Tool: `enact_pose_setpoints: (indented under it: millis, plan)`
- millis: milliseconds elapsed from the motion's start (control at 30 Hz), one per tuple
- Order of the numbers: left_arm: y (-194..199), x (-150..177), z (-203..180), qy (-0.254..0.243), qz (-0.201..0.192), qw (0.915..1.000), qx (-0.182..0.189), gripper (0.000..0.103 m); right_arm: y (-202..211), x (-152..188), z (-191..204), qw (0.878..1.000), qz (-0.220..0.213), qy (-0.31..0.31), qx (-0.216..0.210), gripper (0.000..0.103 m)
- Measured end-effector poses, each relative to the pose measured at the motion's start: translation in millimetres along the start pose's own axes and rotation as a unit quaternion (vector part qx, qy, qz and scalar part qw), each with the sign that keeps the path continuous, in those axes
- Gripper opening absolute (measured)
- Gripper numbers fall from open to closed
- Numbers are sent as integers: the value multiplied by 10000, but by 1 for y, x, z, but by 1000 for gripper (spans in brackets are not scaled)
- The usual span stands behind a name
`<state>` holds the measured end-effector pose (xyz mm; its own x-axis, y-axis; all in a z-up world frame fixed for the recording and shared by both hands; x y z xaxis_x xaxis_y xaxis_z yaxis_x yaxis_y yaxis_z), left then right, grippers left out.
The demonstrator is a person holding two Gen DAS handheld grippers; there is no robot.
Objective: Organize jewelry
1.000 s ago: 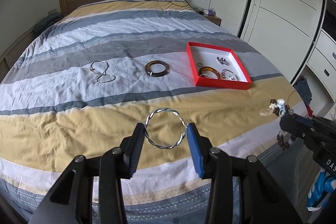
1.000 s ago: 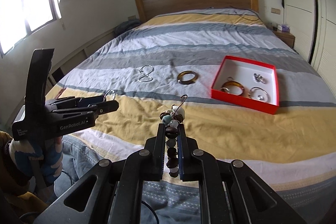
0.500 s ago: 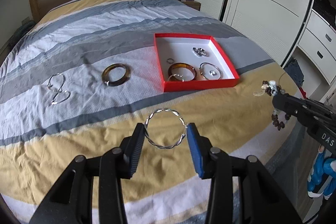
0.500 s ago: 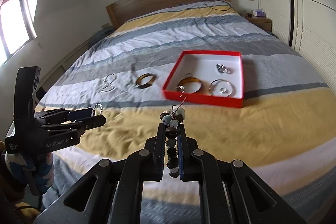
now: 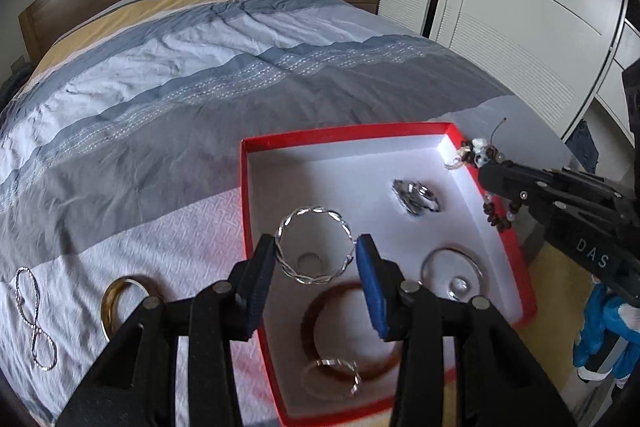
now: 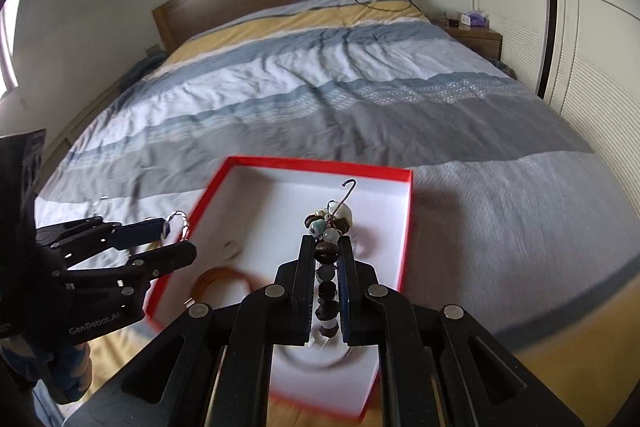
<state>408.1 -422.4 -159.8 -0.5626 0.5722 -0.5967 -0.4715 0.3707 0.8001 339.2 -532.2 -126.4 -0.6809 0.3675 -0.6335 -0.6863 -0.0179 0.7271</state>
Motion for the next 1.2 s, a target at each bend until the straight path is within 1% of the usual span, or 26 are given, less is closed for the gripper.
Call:
enact_pose_setpoints:
  millis: [67,167,333,433,533,633,733,767,833,933,967,1100,1167,1200]
  plan:
    - [-17,-3,4,-9,57,10000,-61,39,-25,-10,-9,9999,77,9,108,10]
    - [-34,-5,7,-81,82,9999,-89,39,-52,-17,-15,9996,207,61,197,10]
    - [-49,-2,-2,-194,133,9997,-2,39,-82,-13,-19,9979,484,237,362,10]
    - [-53,0,-6,-318,278,9991,53,40,-90,-8,-20,9965,630,341,436,10]
    - [-55,2,-6,-292,388,9988,74,40,-90,-7,-19,9946,671,507,613,10]
    - [-55,5,-9,-374,485,9981,52,40,-87,-6,-18,9941,678,551,641,12]
    - [-56,8,-13,-581,568,9967,-41,41,-77,-8,-20,9935,621,590,753,25]
    - [-55,9,-15,-594,589,9965,-42,42,-72,-8,-20,9939,608,575,719,26]
    - [-51,11,-17,-543,622,9966,-3,42,-59,-10,-20,9935,558,601,792,27]
    - [-30,10,-18,-421,480,9979,56,42,-29,-12,-19,9939,438,599,815,28]
    - [-21,9,-20,-371,420,9984,97,42,-19,-12,-19,9940,400,598,822,28]
    - [38,5,-25,-176,44,9997,159,42,30,-8,-16,9955,234,465,788,29]
    - [72,9,-27,-114,-104,9998,107,42,58,-3,-6,9966,125,406,706,32]
    - [93,15,-27,-105,-164,9998,3,42,71,0,1,9971,73,400,647,33]
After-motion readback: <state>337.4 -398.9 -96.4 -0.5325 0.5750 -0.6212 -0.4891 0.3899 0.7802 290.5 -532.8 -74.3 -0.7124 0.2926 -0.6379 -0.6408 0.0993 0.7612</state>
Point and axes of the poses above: each gripper's, at about its wrist camera, not at the fingertips, and y roughly against the way its jaws point, z to its left, x to its underside, the point moved 10 cm from there along -y, roughly the way its jaws point, and after that the axes turned 9 degrees about -y, right-handed, at the moved point
